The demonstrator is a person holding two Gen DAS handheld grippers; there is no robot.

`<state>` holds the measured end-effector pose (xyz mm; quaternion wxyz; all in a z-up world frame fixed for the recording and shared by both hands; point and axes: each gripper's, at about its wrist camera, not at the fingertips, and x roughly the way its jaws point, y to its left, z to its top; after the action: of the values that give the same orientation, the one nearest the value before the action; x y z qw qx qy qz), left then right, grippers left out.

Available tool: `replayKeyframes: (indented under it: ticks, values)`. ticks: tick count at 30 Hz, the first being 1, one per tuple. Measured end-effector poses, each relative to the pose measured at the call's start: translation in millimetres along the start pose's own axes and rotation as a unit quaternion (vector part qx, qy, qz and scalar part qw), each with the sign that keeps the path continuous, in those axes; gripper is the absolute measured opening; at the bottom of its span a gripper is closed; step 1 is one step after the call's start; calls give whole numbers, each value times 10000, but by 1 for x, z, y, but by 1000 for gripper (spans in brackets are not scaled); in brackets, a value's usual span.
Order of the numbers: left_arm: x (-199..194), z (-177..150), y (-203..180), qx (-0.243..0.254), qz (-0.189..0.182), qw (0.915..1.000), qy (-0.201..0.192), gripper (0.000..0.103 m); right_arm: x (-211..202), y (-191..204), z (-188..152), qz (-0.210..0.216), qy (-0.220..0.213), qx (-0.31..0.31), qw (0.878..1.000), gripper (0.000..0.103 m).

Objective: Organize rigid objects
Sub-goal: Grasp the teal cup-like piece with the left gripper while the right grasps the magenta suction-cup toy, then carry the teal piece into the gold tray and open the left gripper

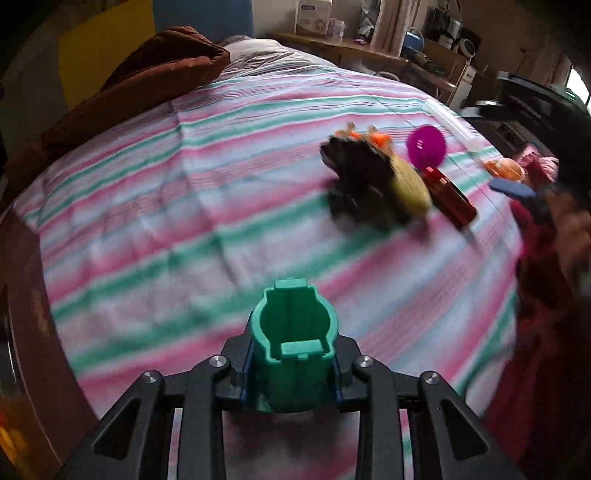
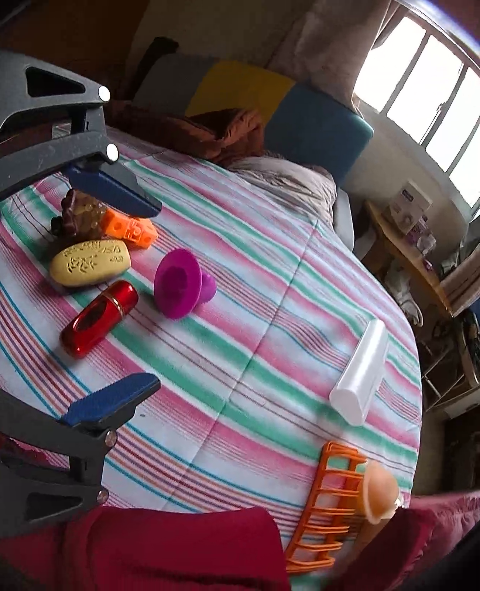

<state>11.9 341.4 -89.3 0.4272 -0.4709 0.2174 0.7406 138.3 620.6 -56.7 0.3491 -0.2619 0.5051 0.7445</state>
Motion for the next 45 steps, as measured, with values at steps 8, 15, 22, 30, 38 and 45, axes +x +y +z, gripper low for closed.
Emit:
replayKeyframes:
  ticks: [8,15,22,30,38,45]
  values:
    - [-5,-15,-2,-108,-132,9997,-170,30,18,21,6,-188,439,-458,9978,87]
    - [-6,-18,1,-187,-220,9993,-229,30,57,46,25,-792,723,-1253,9863,98]
    - [-7,-21,2,-220,-227,9991,-289,30,87,50,17,-1663,588,-1990,9640,58]
    - [-16,-25,-3,-219,-116,9992,-325,30,88,53,13,-1575,655,-2266,9589,58]
    - [-68,-31,-1,-246,-94,9968,-753,30,95,54,8,-1803,661,-2630,9455,59]
    - [-134,-47,40,-699,143,9897,-1244,30,93,53,8,-1826,657,-2703,9430,58]
